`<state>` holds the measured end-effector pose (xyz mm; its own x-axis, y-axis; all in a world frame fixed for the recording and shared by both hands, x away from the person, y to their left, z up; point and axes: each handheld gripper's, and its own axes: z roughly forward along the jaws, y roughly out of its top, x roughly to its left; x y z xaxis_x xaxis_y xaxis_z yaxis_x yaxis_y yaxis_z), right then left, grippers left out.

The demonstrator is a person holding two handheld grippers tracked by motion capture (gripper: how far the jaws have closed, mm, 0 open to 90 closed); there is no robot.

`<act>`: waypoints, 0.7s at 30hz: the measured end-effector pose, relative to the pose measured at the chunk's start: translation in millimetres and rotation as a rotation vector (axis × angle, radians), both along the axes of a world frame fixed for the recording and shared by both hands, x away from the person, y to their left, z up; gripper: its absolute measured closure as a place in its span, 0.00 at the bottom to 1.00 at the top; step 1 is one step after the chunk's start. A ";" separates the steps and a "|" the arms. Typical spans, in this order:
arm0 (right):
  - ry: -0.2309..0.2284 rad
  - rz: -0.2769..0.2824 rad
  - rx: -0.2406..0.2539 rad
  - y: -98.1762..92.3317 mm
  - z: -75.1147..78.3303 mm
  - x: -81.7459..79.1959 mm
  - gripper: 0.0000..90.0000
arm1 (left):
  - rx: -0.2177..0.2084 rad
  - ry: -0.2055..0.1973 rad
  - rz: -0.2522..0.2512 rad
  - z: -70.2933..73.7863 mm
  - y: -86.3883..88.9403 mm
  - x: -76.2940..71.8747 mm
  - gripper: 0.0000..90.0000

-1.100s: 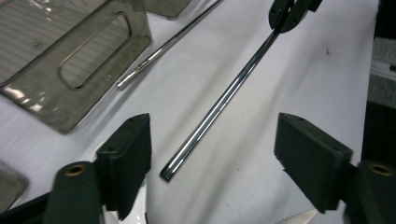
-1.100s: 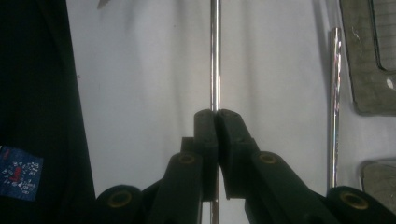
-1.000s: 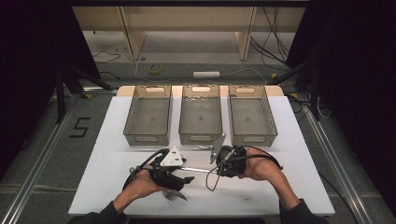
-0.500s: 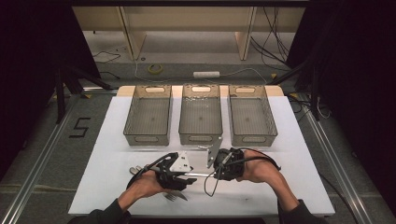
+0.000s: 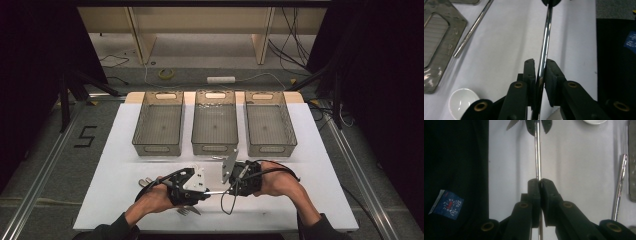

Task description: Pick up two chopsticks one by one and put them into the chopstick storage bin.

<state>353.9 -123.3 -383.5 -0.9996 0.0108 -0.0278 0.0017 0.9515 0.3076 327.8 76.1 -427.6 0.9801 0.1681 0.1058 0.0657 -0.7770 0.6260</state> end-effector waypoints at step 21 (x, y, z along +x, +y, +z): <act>-0.073 -0.282 0.382 -26.0 24.9 12.9 0.42 | -0.042 0.020 0.217 14.1 22.9 16.2 0.93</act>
